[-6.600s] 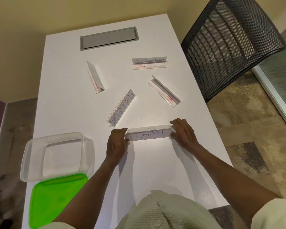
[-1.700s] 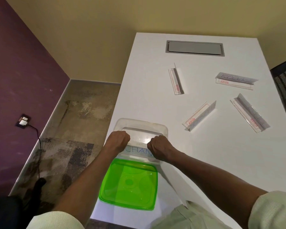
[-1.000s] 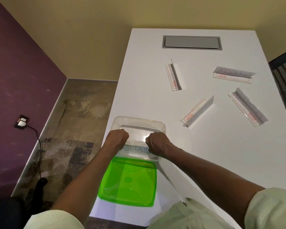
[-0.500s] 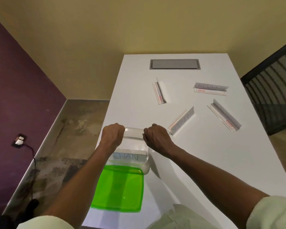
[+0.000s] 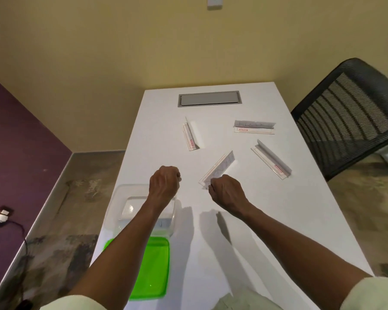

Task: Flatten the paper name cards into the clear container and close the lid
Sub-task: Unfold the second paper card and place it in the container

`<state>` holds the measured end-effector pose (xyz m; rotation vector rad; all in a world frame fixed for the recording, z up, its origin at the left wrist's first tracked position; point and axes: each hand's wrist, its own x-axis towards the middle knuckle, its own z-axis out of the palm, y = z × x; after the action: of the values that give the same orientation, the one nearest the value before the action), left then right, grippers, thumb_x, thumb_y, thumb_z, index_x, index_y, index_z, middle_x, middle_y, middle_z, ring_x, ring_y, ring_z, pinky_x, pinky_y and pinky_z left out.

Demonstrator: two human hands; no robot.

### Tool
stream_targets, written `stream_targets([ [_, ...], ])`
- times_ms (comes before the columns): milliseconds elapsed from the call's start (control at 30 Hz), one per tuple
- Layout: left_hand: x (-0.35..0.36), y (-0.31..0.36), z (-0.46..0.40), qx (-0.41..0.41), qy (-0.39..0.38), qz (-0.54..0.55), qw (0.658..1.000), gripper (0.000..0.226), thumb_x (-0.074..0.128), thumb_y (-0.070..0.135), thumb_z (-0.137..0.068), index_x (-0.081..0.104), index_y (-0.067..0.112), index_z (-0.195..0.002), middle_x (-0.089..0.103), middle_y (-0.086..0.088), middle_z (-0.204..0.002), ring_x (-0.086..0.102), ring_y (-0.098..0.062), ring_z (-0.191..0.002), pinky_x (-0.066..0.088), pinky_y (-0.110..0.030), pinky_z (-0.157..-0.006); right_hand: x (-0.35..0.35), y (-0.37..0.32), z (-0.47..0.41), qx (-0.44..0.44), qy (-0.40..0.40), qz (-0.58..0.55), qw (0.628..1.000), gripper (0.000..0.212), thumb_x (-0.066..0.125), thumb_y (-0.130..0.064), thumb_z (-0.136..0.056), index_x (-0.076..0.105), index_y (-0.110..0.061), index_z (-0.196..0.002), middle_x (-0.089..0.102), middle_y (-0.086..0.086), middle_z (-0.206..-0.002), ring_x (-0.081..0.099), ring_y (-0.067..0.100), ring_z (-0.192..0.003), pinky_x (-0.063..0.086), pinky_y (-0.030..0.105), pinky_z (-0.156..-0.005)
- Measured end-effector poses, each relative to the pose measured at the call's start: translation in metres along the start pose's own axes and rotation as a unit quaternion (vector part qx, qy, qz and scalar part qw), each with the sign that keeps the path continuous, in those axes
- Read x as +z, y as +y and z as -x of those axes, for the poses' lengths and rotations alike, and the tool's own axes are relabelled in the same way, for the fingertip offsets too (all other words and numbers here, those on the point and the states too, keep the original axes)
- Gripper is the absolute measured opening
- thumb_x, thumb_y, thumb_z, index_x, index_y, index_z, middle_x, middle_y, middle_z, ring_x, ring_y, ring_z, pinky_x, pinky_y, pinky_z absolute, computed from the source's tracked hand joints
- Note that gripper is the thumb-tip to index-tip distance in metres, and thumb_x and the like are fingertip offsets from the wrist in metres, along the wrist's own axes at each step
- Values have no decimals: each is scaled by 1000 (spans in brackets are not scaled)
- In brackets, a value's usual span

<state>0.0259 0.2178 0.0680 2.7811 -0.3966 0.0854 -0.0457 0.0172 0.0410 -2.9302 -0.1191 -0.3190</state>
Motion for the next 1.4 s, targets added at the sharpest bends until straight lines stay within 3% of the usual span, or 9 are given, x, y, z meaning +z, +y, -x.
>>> stream_targets([
  [133, 19, 21, -3, -12, 8, 42, 999, 13, 60, 2, -77, 66, 13, -73, 71, 1, -76, 62, -22, -76, 51, -30, -61, -7, 27, 8, 29, 3, 1, 1000, 52, 73, -10, -63, 23, -18, -55, 21, -2, -46, 24, 20, -45, 15, 24, -47],
  [267, 39, 35, -7, -109, -18, 131, 985, 21, 53, 8, -76, 56, 19, -58, 62, 11, -63, 62, -16, -68, 37, -17, -52, -8, 55, 11, 53, -8, -16, 998, 51, 70, -8, -66, 21, -17, -55, 15, -3, -48, 21, 20, -46, 13, 24, -47],
  [433, 64, 45, -13, -143, -38, 131, 980, 22, 53, 7, -75, 56, 14, -55, 70, 0, -72, 65, -20, -68, 52, -25, -58, -6, 86, 6, 75, -22, -36, 996, 46, 61, -7, -70, 19, -17, -55, 5, -3, -49, 23, 21, -49, 5, 26, -46],
  [733, 89, 65, -50, -167, -61, 165, 970, 16, 56, 6, -74, 63, 10, -60, 65, 3, -64, 57, -16, -62, 49, -26, -58, 33, 118, -24, 189, -80, -150, 967, 27, 52, -13, -80, 34, -13, -60, 41, 0, -58, 39, 24, -64, 27, 26, -57],
  [900, 107, 76, -78, -201, -99, 252, 941, 23, 54, 7, -76, 46, 10, -55, 47, 6, -49, 34, -10, -49, 31, -17, -42, 49, 126, -43, 240, -113, -198, 944, 35, 50, -11, -77, 24, -21, -55, 29, -5, -55, 32, 22, -66, 21, 25, -53],
  [1033, 121, 88, -103, -185, -116, 263, 940, 28, 52, 5, -75, 30, 7, -58, 26, 3, -46, 20, -10, -50, 22, -24, -45, 62, 133, -59, 274, -174, -208, 923, 20, 50, -16, -84, 46, -13, -65, 50, 4, -66, 46, 26, -69, 32, 24, -60],
  [1167, 141, 90, -126, -190, -132, 249, 940, 27, 59, 13, -78, 51, 16, -52, 49, 12, -50, 42, -11, -52, 32, -11, -42, 72, 139, -73, 297, -244, -241, 891, 21, 51, -21, -89, 65, -5, -86, 63, 14, -83, 56, 27, -73, 46, 26, -64],
  [1300, 152, 97, -140, -166, -160, 213, 950, 22, 63, 15, -78, 63, 29, -61, 57, 7, -67, 49, -15, -58, 43, -22, -57, 88, 137, -79, 344, -258, -304, 850, 21, 54, -19, -86, 68, -3, -89, 64, 13, -83, 53, 23, -68, 41, 20, -52],
  [1400, 160, 99, -145, -164, -171, 200, 951, 13, 64, 13, -80, 74, 13, -73, 68, 3, -78, 63, -16, -69, 46, -21, -58, 95, 135, -83, 349, -264, -322, 839, 17, 53, -18, -87, 65, -6, -85, 60, 11, -79, 53, 23, -69, 41, 21, -52],
])
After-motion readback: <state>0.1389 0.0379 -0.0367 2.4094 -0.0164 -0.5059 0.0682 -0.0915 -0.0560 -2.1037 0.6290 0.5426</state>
